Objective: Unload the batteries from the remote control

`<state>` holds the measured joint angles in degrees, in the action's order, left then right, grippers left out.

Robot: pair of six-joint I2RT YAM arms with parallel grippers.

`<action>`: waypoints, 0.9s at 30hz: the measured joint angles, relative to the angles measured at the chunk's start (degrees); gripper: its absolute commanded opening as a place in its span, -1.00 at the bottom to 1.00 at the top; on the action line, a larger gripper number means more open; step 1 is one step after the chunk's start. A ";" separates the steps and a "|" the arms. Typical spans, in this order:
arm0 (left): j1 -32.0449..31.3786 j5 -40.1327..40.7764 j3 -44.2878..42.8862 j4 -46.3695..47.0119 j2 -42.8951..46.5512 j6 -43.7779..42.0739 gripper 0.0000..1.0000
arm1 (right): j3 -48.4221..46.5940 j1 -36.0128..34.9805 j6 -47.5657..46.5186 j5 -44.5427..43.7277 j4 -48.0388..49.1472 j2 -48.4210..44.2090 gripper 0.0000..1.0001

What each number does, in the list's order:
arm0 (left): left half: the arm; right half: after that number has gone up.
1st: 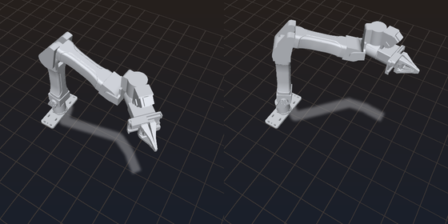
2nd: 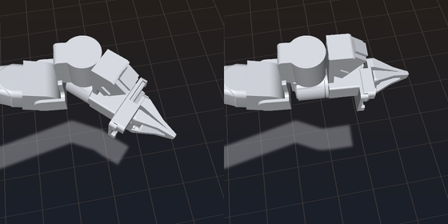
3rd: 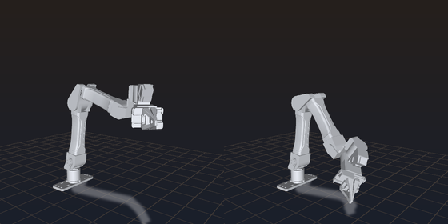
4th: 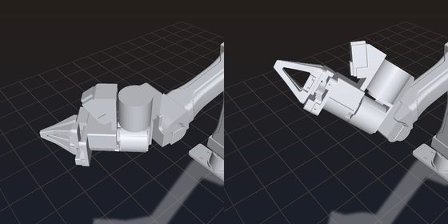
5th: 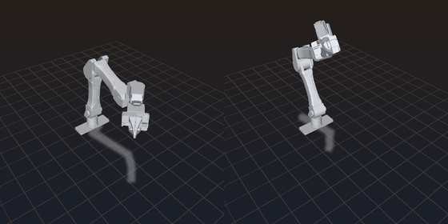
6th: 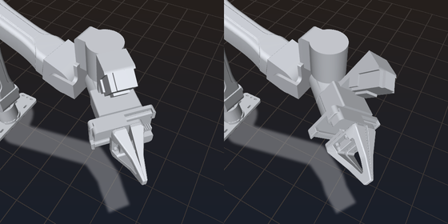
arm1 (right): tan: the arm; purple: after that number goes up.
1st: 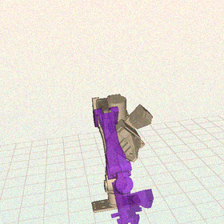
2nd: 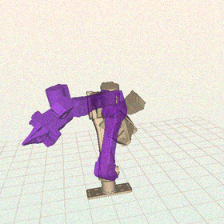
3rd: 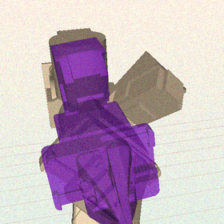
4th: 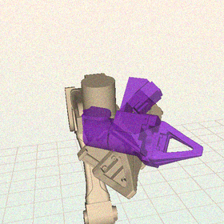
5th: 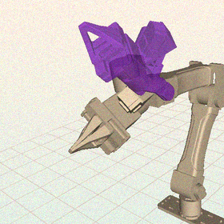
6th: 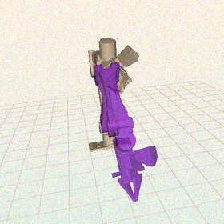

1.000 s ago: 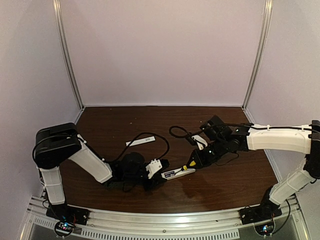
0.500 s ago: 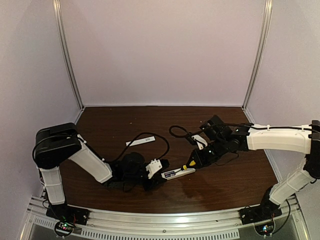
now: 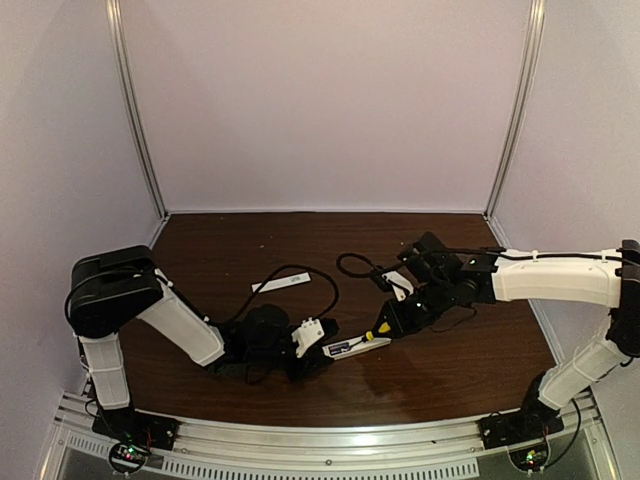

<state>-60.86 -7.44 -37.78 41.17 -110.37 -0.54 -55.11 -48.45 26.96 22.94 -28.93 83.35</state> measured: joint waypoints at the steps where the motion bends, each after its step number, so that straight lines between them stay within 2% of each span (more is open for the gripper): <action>1: 0.00 0.02 0.00 0.00 0.00 0.00 -1.00 | 0.00 -0.02 0.00 -0.13 0.00 0.02 -1.00; 27: 0.04 0.02 0.17 0.90 -0.35 0.15 -1.00 | 1.53 0.00 0.87 1.25 2.89 0.28 -1.00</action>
<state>-60.82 -7.42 -37.60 42.06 -110.72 -0.38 -53.58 -48.45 27.83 24.18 -26.04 83.64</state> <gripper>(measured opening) 0.300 0.183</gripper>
